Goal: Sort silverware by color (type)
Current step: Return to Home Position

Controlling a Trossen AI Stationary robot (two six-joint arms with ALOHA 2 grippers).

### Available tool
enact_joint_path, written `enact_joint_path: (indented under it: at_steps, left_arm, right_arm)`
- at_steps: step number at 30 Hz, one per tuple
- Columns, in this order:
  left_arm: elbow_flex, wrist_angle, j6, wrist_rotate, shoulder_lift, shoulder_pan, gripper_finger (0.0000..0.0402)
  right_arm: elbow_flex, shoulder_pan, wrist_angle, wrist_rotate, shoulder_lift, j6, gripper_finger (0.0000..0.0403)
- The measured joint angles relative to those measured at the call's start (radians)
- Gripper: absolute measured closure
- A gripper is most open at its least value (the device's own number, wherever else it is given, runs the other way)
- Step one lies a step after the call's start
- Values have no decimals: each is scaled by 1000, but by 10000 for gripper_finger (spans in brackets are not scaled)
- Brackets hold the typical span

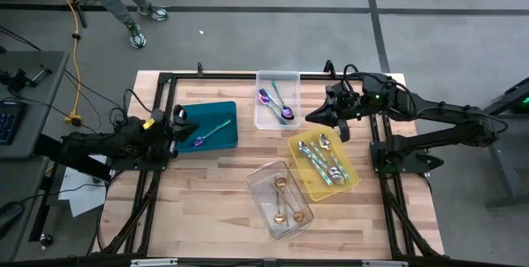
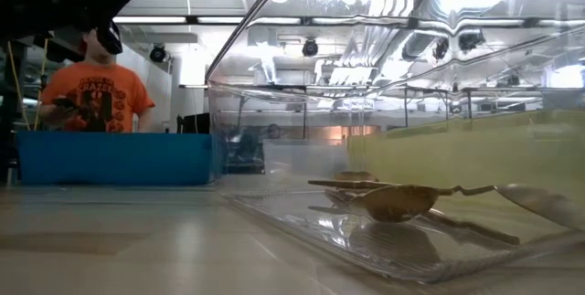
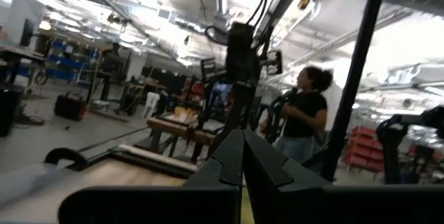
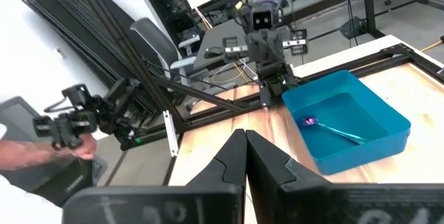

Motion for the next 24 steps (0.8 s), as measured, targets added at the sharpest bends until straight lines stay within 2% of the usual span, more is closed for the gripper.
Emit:
enact_joint_path:
  at_steps: [7,14,24]
  left_arm:
    - [0,-14,38,-10,0,-4,401]
    - [0,-76,28,-7,0,-4,401]
    - [1,-213,-40,-8,0,-3,401]
  right_arm:
    - [0,0,-88,20,-87,40,403]
    - [0,15,-310,118,-250,-34,403]
    - [-14,75,-341,121,-402,-147,403]
